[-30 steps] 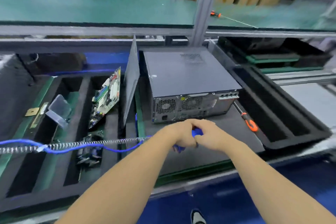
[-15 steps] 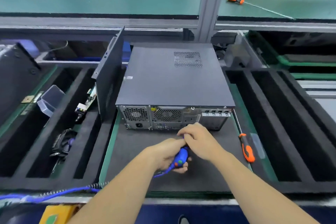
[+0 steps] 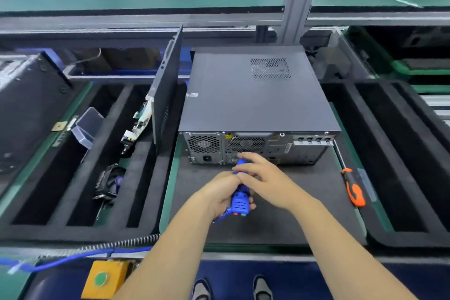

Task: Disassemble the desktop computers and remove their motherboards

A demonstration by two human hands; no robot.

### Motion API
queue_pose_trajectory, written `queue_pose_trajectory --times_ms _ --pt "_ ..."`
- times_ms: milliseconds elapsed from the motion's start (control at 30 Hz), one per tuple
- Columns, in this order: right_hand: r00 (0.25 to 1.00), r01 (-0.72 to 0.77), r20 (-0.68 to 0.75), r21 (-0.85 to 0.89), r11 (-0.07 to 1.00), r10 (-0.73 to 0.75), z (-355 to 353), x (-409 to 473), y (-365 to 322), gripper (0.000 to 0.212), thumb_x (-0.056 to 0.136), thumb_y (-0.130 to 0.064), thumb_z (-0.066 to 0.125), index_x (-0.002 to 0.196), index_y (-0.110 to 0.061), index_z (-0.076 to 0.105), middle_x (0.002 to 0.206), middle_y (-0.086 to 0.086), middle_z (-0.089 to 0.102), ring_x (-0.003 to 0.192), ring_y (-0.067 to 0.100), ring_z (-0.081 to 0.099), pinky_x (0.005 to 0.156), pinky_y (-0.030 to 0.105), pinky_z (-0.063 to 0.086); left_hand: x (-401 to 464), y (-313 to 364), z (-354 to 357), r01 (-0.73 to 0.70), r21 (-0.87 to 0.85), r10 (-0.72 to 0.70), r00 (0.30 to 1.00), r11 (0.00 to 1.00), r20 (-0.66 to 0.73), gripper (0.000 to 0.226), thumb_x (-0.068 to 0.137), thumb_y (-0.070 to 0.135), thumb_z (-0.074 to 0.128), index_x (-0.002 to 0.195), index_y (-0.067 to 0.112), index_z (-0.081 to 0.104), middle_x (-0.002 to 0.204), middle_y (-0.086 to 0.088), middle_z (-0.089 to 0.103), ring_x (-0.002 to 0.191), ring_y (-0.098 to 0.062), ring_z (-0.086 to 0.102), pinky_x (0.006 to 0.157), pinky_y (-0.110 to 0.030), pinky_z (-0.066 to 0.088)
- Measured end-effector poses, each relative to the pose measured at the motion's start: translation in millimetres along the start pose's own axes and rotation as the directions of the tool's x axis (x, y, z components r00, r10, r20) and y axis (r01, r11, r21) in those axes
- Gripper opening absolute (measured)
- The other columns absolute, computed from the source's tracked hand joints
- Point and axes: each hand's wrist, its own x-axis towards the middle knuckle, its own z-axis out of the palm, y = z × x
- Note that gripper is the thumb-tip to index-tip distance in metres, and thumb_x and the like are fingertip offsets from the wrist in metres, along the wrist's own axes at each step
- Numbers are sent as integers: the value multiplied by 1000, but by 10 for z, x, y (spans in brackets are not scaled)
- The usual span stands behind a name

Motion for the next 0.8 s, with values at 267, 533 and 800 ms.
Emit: queue_pose_trajectory --times_ms 267,533,800 --pt "995 -73 65 -23 997 75 323 -334 -183 129 45 -67 88 144 -69 6 153 -44 -6 125 -23 35 100 18 42 -221 77 -166 -26 -92 30 999 995 44 17 101 18 54 107 3 62 74 -13 65 57 -25 60 54 -36 55" --pt "998 -35 -43 4 999 35 546 -395 -234 118 63 -49 87 145 -68 4 147 -36 33 118 -9 51 97 20 48 -358 -13 -240 -99 -119 103 994 988 30 11 98 10 47 105 6 55 71 -15 61 55 -26 57 53 -36 52" --pt "991 57 -121 -8 998 -57 506 -367 -349 115 65 -43 84 148 -63 8 156 -38 15 132 -9 40 99 12 43 -416 74 -222 -200 -136 207 977 970 39 10 94 10 49 103 10 54 71 -13 60 55 -26 56 57 -36 50"
